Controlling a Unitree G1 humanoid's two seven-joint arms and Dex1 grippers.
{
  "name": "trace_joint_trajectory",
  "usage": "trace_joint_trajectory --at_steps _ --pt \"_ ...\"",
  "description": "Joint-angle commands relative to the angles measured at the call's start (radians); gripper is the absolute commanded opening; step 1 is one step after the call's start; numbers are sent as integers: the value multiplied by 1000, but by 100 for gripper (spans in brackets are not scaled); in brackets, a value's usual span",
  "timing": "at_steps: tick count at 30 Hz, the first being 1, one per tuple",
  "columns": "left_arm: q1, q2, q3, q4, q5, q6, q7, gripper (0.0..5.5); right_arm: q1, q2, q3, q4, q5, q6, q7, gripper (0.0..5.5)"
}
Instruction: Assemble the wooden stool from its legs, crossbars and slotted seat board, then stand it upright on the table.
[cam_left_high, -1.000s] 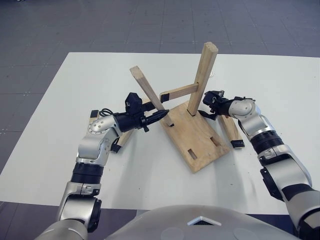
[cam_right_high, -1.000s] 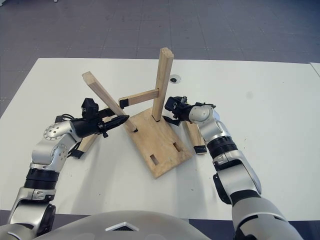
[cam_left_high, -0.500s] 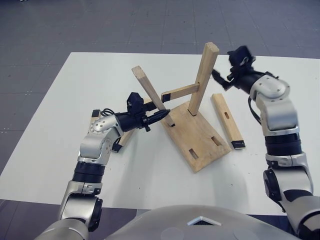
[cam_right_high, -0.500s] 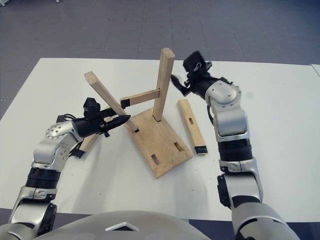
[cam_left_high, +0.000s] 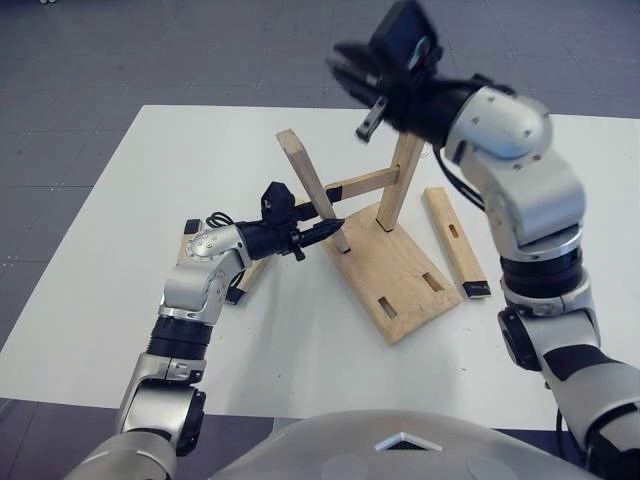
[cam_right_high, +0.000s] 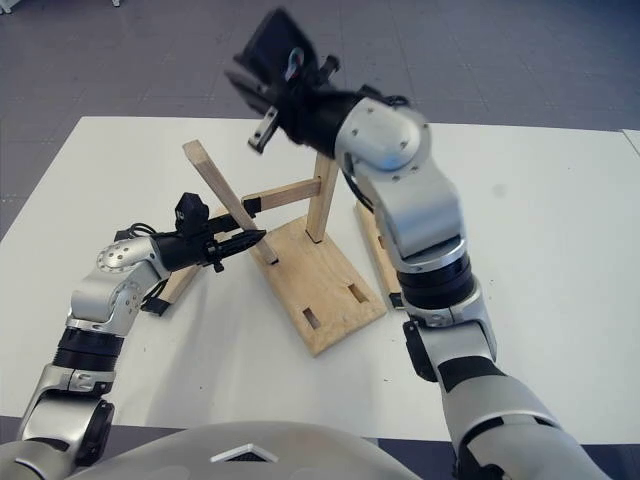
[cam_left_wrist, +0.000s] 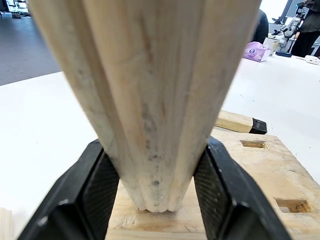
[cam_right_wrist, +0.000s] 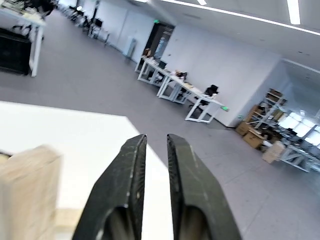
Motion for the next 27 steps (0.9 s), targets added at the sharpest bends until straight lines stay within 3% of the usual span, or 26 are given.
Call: trace_joint_trajectory --at_steps 1,7,12,15,21,24,27 --pt "55 22 -42 58 78 73 42 205 36 -24 61 37 -31 -55 40 10" --pt "52 21 -45 60 84 77 51 205 174 -132 258 134 -110 -21 171 10" --pt "63 19 -43 49 80 81 64 205 225 -146 236 126 -82 32 187 10" --pt "60 14 -49 52 84 82 69 205 212 -77 127 65 -16 42 132 10" --pt "41 21 -65 77 114 80 105 205 -5 103 -251 -101 189 37 -85 10" --pt "38 26 -68 84 115 75 111 205 -121 17 -345 -24 169 26 -132 10" --pt "41 31 -71 84 114 70 110 205 -164 -141 -364 237 70 -102 -112 10"
